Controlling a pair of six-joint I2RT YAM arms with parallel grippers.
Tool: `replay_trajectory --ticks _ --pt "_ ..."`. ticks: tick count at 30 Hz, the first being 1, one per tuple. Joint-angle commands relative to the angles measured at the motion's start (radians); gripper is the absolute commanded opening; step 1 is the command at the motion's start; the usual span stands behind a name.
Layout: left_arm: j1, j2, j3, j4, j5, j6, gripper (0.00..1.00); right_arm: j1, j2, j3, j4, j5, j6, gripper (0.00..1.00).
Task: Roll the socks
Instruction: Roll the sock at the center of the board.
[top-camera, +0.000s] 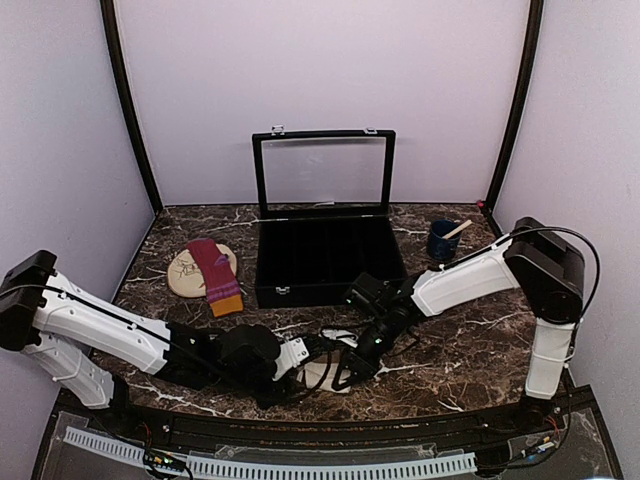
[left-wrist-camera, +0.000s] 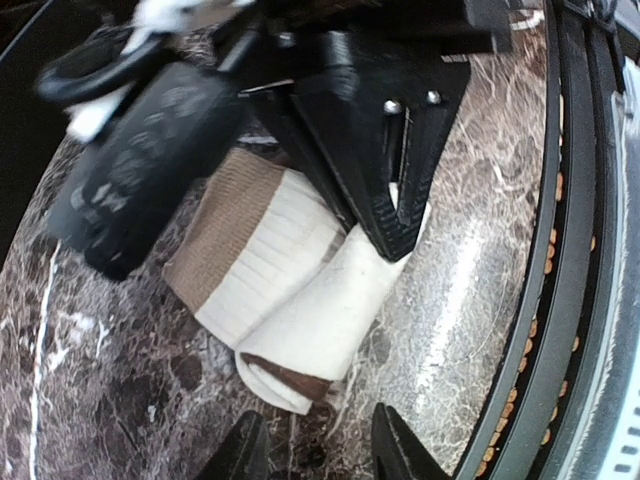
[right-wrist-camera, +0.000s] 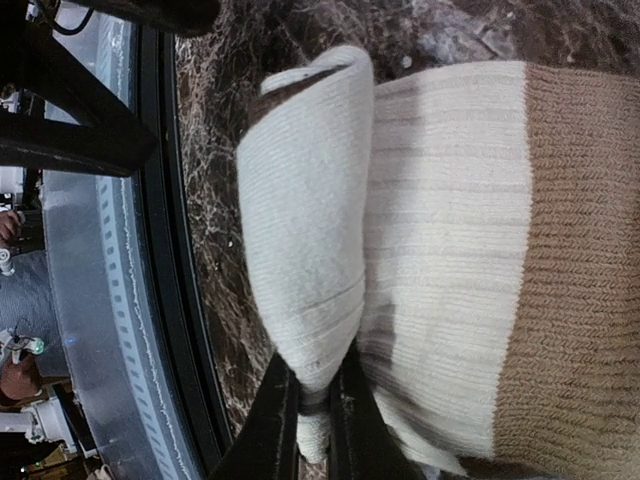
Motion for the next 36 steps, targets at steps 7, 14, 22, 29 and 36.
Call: replay_trajectory --ticks 7,14,22,29,36 --pt "-0.025 0.091 0.086 0.000 -0.082 0.202 0.39 -0.012 0.056 0.010 -0.149 -0.023 0.003 0.00" --pt "-0.025 0.143 0.129 -0.005 -0.022 0.276 0.40 -0.022 0.074 0.029 -0.177 -0.035 -0.015 0.00" --pt "-0.025 0.174 0.163 -0.055 0.053 0.316 0.40 -0.040 0.091 0.054 -0.203 -0.052 -0.032 0.00" --pt "-0.024 0.225 0.189 -0.084 0.080 0.338 0.40 -0.042 0.102 0.055 -0.205 -0.062 -0.037 0.00" --pt "-0.025 0.259 0.189 -0.073 0.037 0.368 0.39 -0.043 0.112 0.061 -0.212 -0.072 -0.043 0.00"
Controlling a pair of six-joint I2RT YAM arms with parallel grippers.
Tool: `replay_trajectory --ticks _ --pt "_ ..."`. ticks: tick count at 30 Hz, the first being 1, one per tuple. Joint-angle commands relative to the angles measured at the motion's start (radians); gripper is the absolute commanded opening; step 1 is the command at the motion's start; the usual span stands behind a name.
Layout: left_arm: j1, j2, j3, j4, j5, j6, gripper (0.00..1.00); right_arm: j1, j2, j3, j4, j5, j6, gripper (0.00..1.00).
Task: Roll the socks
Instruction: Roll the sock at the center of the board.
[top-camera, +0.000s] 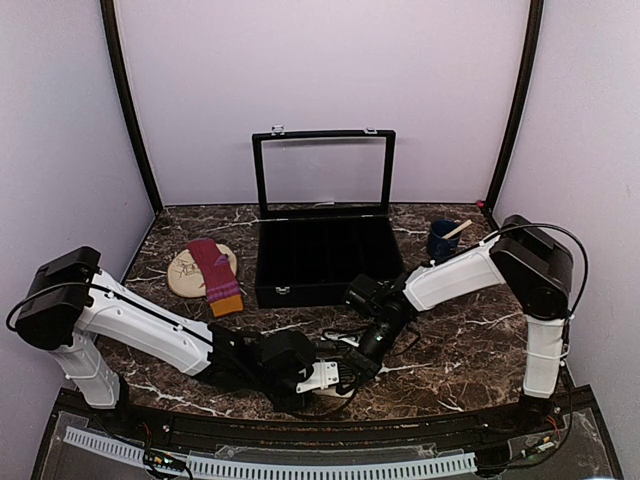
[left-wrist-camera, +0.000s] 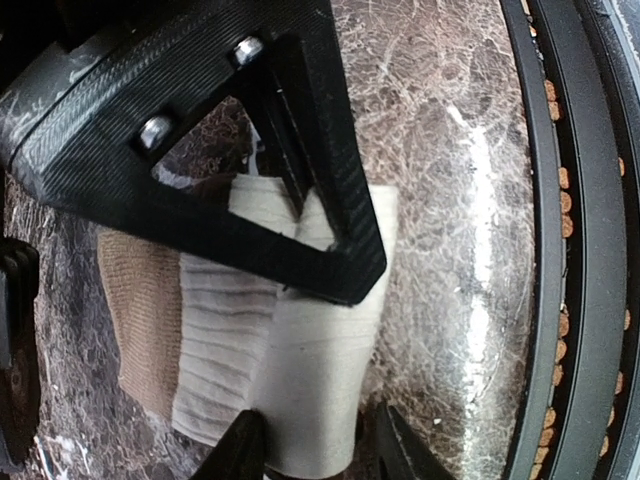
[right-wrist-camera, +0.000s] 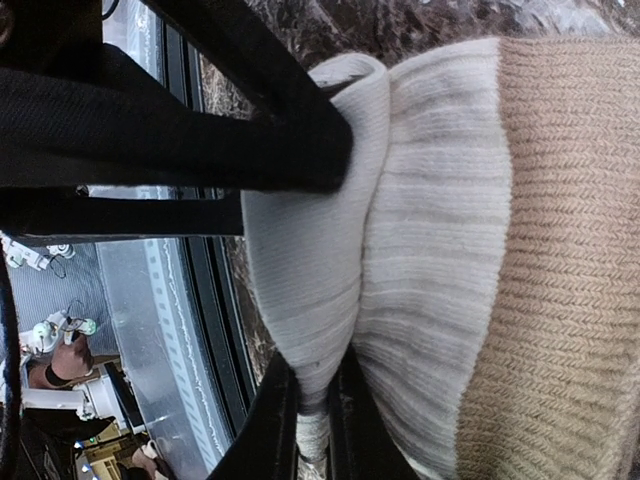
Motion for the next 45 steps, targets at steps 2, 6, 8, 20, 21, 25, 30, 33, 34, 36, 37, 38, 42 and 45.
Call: replay_trajectory --ticks 2,6,8,20,21,25,30,33,34,36,37,38,42,45 --pt "-0.002 0.021 0.017 -0.031 -0.010 0.045 0.38 -0.008 0.044 -0.004 -0.059 0.052 -0.016 0.00" --pt "0.002 0.039 0.025 -0.054 0.017 0.060 0.31 -0.013 0.049 -0.003 -0.060 0.047 -0.018 0.00" --pt "0.004 0.047 0.030 -0.068 0.035 0.062 0.24 -0.015 0.050 -0.003 -0.061 0.047 -0.018 0.00" --pt "0.040 0.078 0.077 -0.164 0.137 0.050 0.00 -0.042 0.040 0.002 -0.064 0.050 -0.012 0.11" --pt "0.048 0.080 0.083 -0.175 0.148 0.044 0.00 -0.048 0.033 -0.003 -0.059 0.048 -0.008 0.13" --pt "0.086 0.073 0.094 -0.202 0.203 0.013 0.00 -0.073 -0.001 -0.025 -0.039 0.043 0.009 0.23" --pt "0.135 0.078 0.126 -0.246 0.286 -0.006 0.00 -0.105 -0.057 -0.075 0.022 0.021 0.044 0.27" --pt "0.159 0.089 0.151 -0.273 0.336 -0.002 0.00 -0.120 -0.087 -0.116 0.063 0.012 0.070 0.29" --pt "0.164 0.096 0.158 -0.284 0.350 0.000 0.00 -0.125 -0.099 -0.129 0.077 0.011 0.079 0.30" --pt "0.173 0.115 0.175 -0.305 0.383 -0.001 0.00 -0.134 -0.120 -0.152 0.105 0.010 0.096 0.31" --pt "0.178 0.123 0.182 -0.313 0.398 -0.002 0.00 -0.137 -0.134 -0.166 0.122 0.011 0.113 0.31" --pt "0.183 0.133 0.189 -0.322 0.414 -0.004 0.00 -0.141 -0.149 -0.180 0.142 0.011 0.129 0.31" --pt "0.201 0.160 0.206 -0.347 0.479 -0.019 0.00 -0.156 -0.211 -0.232 0.218 0.028 0.179 0.32" --pt "0.216 0.170 0.212 -0.357 0.512 -0.032 0.00 -0.161 -0.260 -0.264 0.266 0.079 0.204 0.32"
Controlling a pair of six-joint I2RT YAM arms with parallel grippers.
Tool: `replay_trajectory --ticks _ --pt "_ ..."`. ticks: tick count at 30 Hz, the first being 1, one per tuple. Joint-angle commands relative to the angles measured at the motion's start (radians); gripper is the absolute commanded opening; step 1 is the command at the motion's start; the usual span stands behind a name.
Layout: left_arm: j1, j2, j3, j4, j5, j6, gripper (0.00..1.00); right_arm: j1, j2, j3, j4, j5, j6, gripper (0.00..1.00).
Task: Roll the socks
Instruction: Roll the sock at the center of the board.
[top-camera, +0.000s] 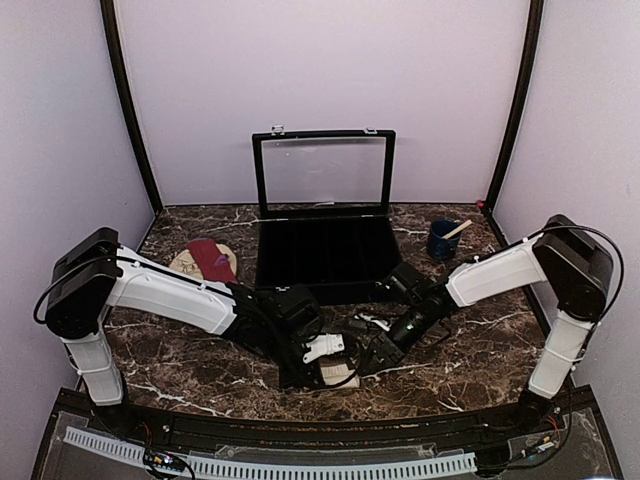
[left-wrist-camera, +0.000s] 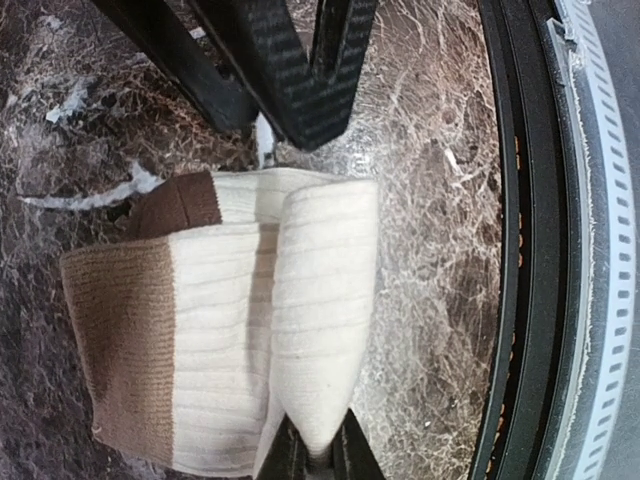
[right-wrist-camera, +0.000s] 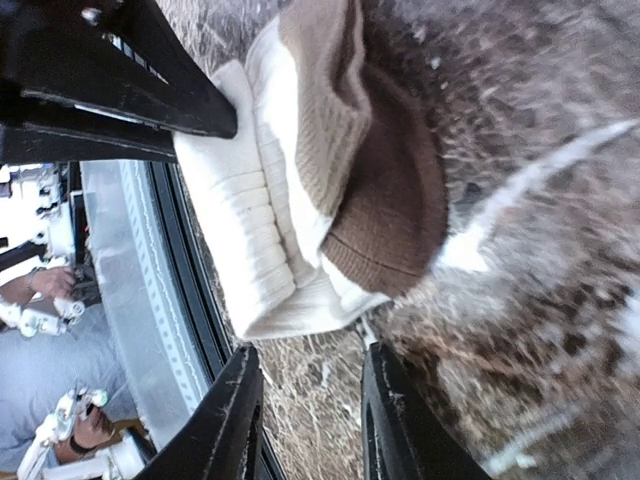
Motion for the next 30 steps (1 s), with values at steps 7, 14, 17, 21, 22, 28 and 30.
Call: replay_trajectory --ticks 7,14,17,21,22,28,30 --pt "0.058 0.052 0.003 -0.125 0.125 -0.037 0.00 -0.014 -0.180 -0.112 0.195 0.210 0.080 0.32" --pt "0.108 0.103 0.037 -0.178 0.224 -0.035 0.00 0.013 -0.351 -0.220 0.286 0.415 0.075 0.31" --pt "0.125 0.116 0.049 -0.188 0.260 -0.034 0.00 0.051 -0.395 -0.237 0.289 0.491 0.045 0.32" --pt "0.143 0.129 0.069 -0.204 0.294 -0.030 0.00 0.133 -0.422 -0.235 0.278 0.592 0.000 0.32" --pt "0.146 0.133 0.074 -0.209 0.299 -0.028 0.00 0.157 -0.425 -0.234 0.277 0.618 -0.009 0.32" --pt "0.163 0.160 0.096 -0.246 0.333 -0.013 0.00 0.291 -0.426 -0.220 0.277 0.760 -0.062 0.33" --pt "0.167 0.165 0.097 -0.252 0.344 -0.013 0.00 0.320 -0.424 -0.215 0.280 0.787 -0.076 0.35"
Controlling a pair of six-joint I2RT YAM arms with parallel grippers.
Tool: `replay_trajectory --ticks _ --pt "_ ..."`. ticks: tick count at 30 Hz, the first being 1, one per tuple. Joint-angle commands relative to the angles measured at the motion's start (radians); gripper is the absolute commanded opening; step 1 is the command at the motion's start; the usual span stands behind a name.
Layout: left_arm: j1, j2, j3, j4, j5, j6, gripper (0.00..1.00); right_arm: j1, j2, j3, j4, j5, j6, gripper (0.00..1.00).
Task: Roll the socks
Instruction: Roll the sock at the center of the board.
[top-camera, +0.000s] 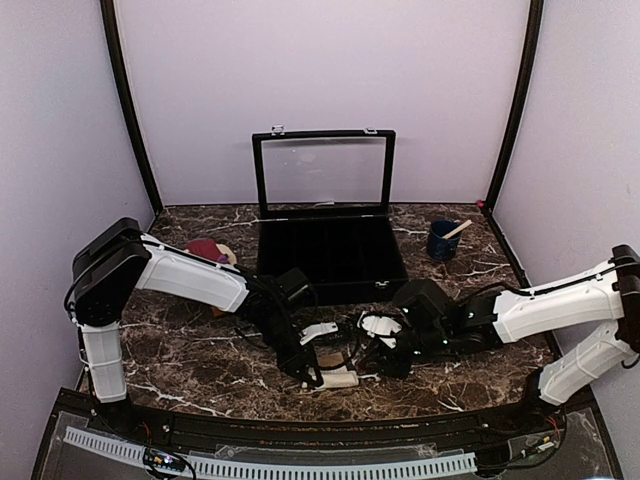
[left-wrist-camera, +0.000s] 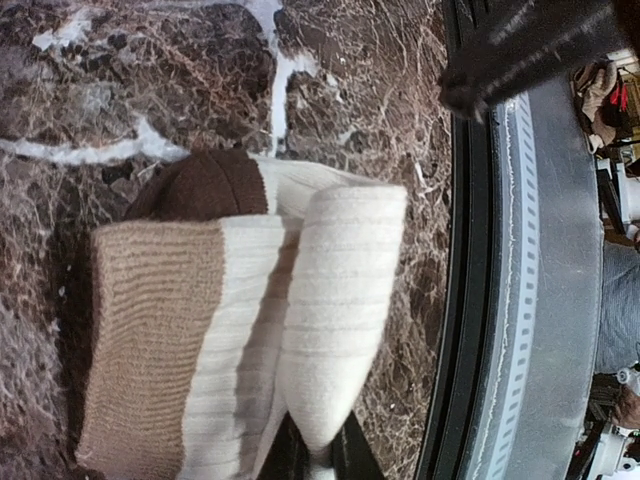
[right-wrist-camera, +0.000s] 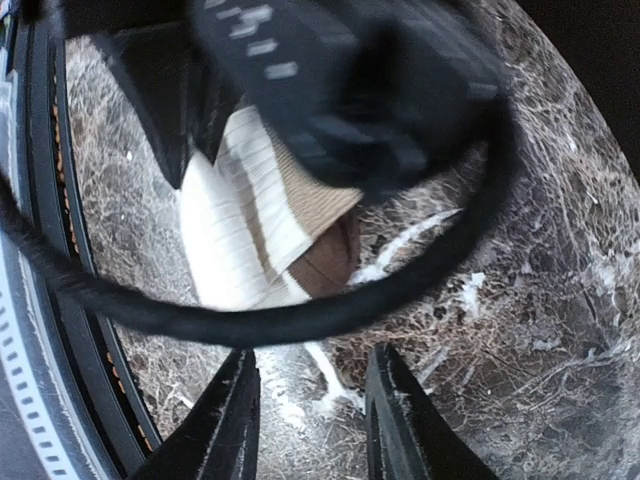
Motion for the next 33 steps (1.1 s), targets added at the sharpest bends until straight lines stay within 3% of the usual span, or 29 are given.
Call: replay_trajectory --ticks 1,19,33 --pt "0.011 0.039 -0.006 -0.120 -0.003 0.014 0.00 0.072 -0.009 0.014 0.026 0.129 -0.059 0.36" --pt "0.016 0.064 0.008 -0.130 0.035 0.005 0.00 0.168 0.173 0.154 -0.045 0.076 -0.222 0.42" --pt "0.025 0.076 0.025 -0.151 0.070 0.022 0.00 0.173 0.292 0.224 -0.055 0.029 -0.263 0.37"
